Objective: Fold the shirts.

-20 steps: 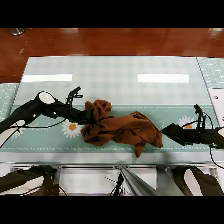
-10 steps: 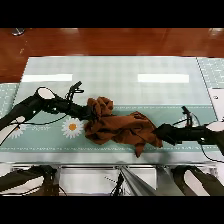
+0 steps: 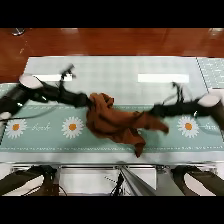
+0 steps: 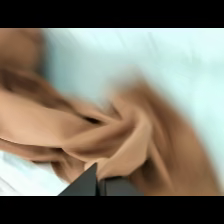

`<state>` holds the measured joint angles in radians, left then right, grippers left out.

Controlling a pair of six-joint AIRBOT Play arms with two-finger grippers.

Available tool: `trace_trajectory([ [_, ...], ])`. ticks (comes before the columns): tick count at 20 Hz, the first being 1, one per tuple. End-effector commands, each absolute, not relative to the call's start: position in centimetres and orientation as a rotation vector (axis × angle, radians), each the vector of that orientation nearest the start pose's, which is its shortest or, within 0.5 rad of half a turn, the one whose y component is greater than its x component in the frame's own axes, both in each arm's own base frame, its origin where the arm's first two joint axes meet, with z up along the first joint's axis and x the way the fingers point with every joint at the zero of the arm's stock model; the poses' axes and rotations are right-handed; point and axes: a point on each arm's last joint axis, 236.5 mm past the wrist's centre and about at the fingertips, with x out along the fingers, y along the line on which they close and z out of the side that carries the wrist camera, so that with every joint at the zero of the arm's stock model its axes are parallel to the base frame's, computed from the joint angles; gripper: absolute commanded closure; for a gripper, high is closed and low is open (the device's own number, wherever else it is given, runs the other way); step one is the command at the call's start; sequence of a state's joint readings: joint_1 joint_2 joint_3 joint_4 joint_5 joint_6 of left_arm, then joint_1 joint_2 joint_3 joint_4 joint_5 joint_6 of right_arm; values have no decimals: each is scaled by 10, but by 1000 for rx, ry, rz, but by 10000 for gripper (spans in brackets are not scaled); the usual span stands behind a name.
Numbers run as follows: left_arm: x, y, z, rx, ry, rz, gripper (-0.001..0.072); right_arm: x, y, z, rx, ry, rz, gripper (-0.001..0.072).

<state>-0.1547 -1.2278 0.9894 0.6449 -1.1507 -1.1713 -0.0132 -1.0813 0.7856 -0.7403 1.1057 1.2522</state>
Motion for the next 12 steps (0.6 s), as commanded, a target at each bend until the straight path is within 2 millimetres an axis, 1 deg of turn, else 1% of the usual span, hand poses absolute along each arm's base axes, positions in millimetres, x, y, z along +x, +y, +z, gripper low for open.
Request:
trace_trajectory([
  [1, 381, -196, 191, -468, 811, -744, 687, 387, 131, 177, 424, 861, 539, 676],
  [2, 387, -186, 235, -457, 711, -737, 687, 395, 129, 241, 377, 722, 556, 676],
  [3, 387, -178, 279, -431, 607, -736, 687, 393, 126, 297, 320, 604, 561, 676],
  [4, 381, -170, 321, -396, 506, -736, 687, 383, 123, 352, 258, 492, 557, 676],
  [5, 373, -162, 357, -366, 418, -729, 687, 365, 119, 400, 195, 389, 550, 676],
  [6, 362, -154, 389, -335, 336, -716, 688, 347, 115, 438, 144, 303, 529, 676],
  [7, 348, -143, 419, -302, 257, -691, 687, 325, 108, 471, 93, 218, 499, 676],
  [8, 332, -131, 443, -267, 191, -651, 687, 299, 103, 500, 52, 131, 472, 676],
  [9, 317, -120, 459, -227, 137, -605, 688, 275, 100, 519, 29, 64, 448, 676],
  [10, 300, -108, 471, -188, 94, -547, 687, 250, 93, 531, 0, 16, 410, 676],
  [11, 286, -95, 477, -157, 73, -481, 687, 227, 86, 538, -27, -15, 374, 676],
  [12, 270, -83, 476, -117, 73, -411, 687, 207, 80, 543, -49, -42, 340, 675],
])
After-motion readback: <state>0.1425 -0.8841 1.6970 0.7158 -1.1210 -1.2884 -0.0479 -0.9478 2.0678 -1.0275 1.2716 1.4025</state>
